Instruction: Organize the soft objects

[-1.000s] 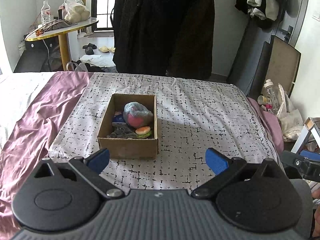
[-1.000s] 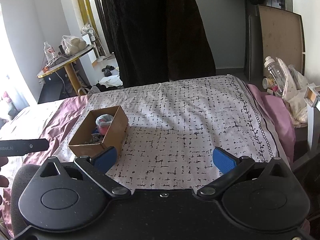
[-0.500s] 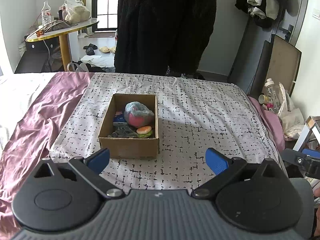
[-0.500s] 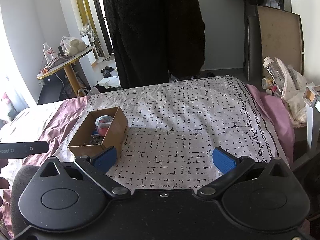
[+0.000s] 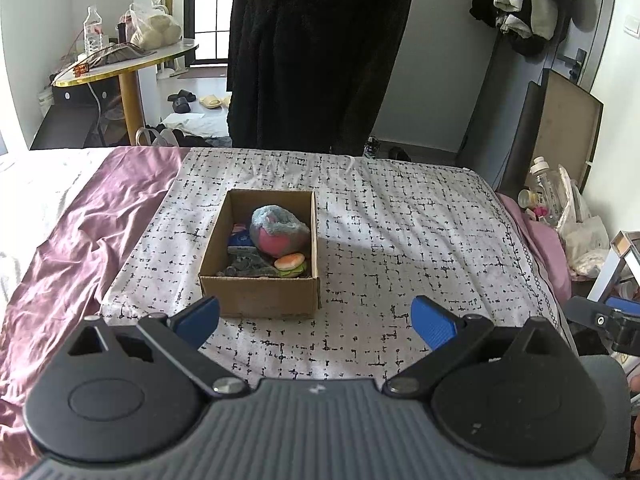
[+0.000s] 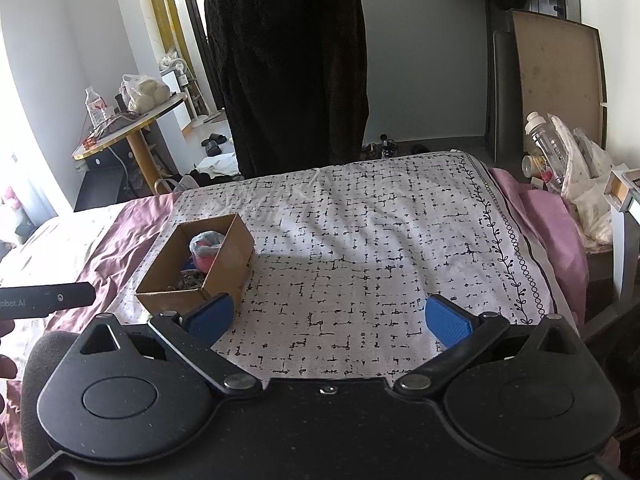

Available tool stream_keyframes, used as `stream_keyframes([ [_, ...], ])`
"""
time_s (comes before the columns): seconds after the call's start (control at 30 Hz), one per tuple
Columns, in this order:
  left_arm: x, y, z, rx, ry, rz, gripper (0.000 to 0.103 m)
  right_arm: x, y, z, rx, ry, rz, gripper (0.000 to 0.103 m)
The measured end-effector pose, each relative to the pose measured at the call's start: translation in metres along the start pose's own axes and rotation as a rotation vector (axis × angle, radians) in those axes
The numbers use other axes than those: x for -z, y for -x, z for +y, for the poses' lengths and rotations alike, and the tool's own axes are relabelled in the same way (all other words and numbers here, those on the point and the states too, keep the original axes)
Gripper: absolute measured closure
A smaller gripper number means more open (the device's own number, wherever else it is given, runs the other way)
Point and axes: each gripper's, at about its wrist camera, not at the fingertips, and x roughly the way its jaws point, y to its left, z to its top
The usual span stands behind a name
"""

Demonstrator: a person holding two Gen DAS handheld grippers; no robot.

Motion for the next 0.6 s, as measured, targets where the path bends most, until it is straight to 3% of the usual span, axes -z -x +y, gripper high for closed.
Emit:
stream_keyframes([
  [0.6, -0.0053, 0.0041, -0.002, -0.004, -0.011, -0.031, 0.002, -0.001, -0.0021, 0.0065, -0.009, 0.023, -0.017, 0.0],
])
